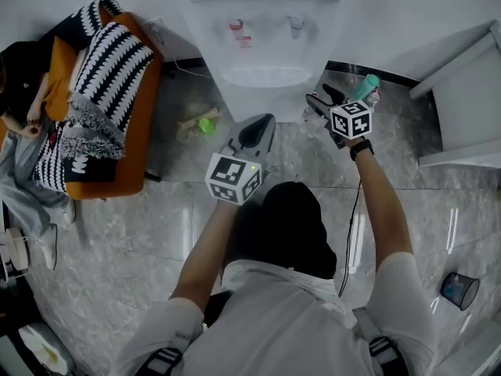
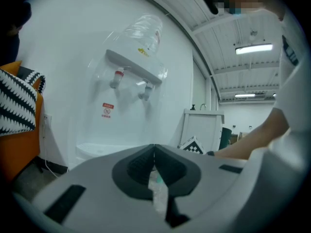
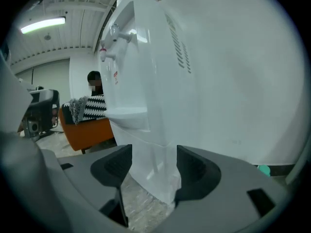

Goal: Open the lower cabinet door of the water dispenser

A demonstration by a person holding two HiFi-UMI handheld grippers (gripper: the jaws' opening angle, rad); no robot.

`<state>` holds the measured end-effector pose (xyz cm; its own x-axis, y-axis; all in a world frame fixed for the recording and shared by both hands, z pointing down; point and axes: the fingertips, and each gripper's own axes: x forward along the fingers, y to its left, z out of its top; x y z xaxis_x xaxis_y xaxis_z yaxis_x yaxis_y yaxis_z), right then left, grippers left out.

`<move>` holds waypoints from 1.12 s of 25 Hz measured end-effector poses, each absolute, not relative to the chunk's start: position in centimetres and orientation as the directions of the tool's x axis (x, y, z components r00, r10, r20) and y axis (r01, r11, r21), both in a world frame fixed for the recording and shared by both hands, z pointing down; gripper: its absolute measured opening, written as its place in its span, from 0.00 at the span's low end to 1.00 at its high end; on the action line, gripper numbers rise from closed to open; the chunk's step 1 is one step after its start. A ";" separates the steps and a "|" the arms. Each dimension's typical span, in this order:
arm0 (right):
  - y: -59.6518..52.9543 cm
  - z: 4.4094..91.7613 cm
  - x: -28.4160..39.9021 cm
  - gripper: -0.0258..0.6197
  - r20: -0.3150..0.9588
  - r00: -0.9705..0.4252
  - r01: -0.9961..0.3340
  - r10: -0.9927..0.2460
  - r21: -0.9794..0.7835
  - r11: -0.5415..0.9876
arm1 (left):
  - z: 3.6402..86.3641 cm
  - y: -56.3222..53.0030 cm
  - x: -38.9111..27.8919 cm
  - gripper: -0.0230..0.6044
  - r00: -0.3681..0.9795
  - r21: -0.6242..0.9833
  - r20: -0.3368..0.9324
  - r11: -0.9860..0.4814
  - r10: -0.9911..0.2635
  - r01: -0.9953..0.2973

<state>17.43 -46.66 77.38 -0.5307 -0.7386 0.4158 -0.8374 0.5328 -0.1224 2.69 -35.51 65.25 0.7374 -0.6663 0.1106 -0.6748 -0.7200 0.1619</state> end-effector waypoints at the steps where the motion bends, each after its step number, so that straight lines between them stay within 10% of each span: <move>1: -47.0 77.8 17.2 0.48 0.432 -0.534 -0.832 -0.727 -0.114 0.543 | 65.1 -35.6 2.8 0.06 0.739 0.157 0.094 -0.723 -0.667 -0.673; 9: -49.8 80.4 16.6 0.62 0.518 -0.535 -0.809 -0.667 -0.086 0.581 | 65.7 -35.8 3.1 0.06 0.751 0.133 0.116 -0.739 -0.650 -0.661; 28: -50.3 80.2 16.1 0.50 0.558 -0.517 -0.813 -0.649 -0.085 0.575 | 65.6 -35.5 2.1 0.06 0.720 0.185 0.106 -0.698 -0.685 -0.692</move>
<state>16.09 -50.34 80.17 -0.5173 -0.6485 0.5584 -0.8135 0.5753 -0.0854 2.10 -35.54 65.58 0.7203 -0.6855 0.1060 -0.6917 -0.6983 0.1845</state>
